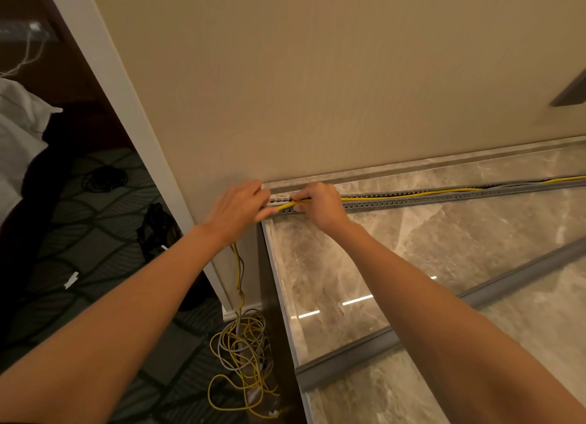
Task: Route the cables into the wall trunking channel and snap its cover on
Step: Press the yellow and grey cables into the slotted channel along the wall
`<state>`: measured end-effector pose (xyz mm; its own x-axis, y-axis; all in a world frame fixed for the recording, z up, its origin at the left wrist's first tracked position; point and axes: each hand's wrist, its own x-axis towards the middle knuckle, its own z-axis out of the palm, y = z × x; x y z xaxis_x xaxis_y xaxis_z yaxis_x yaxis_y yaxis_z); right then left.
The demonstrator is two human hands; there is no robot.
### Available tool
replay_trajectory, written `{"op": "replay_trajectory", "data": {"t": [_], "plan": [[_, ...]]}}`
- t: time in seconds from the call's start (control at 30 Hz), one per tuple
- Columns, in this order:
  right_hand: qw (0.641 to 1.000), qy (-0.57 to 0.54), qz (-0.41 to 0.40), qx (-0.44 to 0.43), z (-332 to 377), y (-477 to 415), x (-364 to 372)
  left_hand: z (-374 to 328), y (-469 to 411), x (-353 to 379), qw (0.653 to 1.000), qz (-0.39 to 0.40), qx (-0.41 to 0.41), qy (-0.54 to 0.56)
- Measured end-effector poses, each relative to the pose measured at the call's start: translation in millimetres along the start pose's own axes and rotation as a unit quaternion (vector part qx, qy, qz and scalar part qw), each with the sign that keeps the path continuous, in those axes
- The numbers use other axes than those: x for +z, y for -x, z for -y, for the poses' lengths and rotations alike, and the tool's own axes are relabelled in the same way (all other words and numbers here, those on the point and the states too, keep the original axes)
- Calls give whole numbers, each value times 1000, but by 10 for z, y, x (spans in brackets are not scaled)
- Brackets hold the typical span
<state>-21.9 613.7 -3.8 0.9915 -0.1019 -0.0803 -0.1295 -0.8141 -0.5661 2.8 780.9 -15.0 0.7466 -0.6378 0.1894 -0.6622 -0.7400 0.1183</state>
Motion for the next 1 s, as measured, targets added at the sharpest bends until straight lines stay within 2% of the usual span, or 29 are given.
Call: {"op": "replay_trajectory", "data": {"t": [0.07, 0.2, 0.33, 0.4, 0.47, 0.53, 0.63, 0.77, 1.0], "plan": [[999, -31, -2, 6, -40, -16, -15, -10, 16, -5, 999, 11, 32, -15], [998, -65, -16, 18, -60, -30, -3, 14, 27, -4, 998, 15, 34, -43], [996, -79, -27, 27, -43, -36, 20, 17, 44, 35, 999, 13, 33, -18], [996, -84, -27, 30, -41, -39, 20, 22, 29, 44, 1000, 2, 14, 19], [995, -86, -29, 37, -43, -49, 18, 41, 20, 14, 998, 38, -13, 58], [995, -89, -33, 43, -46, -63, 23, 76, 28, -32, 994, 64, -20, 85], [993, -96, -39, 50, -38, -73, 35, 146, 61, -94, 992, 58, -19, 112], [993, -99, -49, 49, -36, -57, 59, 176, 65, -116, 993, -6, -41, 114], [994, -90, -39, 40, -82, -18, 3, 58, -27, -66, 989, 27, -102, 102]]}}
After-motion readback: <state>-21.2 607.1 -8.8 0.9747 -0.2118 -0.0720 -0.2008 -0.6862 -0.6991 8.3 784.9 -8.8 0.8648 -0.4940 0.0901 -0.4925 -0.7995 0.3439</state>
